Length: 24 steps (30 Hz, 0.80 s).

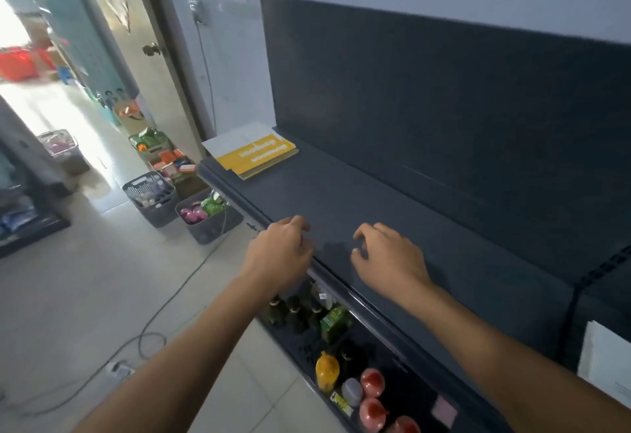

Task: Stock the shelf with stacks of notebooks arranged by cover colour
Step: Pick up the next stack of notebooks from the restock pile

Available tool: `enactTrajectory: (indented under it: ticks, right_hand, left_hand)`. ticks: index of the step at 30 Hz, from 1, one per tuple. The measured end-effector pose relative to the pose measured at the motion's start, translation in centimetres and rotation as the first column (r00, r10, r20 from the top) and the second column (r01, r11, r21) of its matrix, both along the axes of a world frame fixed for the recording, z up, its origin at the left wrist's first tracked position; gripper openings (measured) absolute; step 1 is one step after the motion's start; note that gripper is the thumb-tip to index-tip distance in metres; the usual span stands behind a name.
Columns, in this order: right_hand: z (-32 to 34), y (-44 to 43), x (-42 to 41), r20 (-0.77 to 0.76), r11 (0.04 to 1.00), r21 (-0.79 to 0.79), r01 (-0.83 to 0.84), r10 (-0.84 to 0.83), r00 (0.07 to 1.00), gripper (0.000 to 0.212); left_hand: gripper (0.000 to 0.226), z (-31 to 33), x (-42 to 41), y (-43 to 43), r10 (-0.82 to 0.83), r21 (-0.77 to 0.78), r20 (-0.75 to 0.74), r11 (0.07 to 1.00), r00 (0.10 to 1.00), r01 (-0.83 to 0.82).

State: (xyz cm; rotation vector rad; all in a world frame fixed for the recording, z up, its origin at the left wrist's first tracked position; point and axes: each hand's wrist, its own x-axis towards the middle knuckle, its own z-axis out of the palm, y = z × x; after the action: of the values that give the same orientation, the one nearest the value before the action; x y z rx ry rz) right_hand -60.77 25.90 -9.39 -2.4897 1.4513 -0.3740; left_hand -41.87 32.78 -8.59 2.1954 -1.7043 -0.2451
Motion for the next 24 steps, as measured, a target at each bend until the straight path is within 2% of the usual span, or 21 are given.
enactTrajectory:
  ticks: [10, 19, 24]
  right_hand:
    - [1.5, -3.8, 11.8, -0.004, 0.988, -0.011, -0.152, 0.152, 0.988, 0.024]
    - [0.4, -11.0, 20.2, -0.017, 0.995, 0.011, -0.098, 0.098, 0.995, 0.024]
    - [-0.6, -15.7, 24.8, 0.034, 0.997, 0.056, -0.047, 0.045, 0.998, 0.022]
  left_hand:
    - [0.025, 0.7, 10.6, 0.1, 0.129, -0.003, -0.011, 0.992, 0.992, -0.129]
    - [0.026, 0.5, 18.9, -6.8, 0.094, -0.014, -0.023, 0.995, 0.995, -0.094]
    - [0.028, 0.7, 23.2, -11.5, 0.037, 0.016, -0.039, 0.999, 0.999, -0.036]
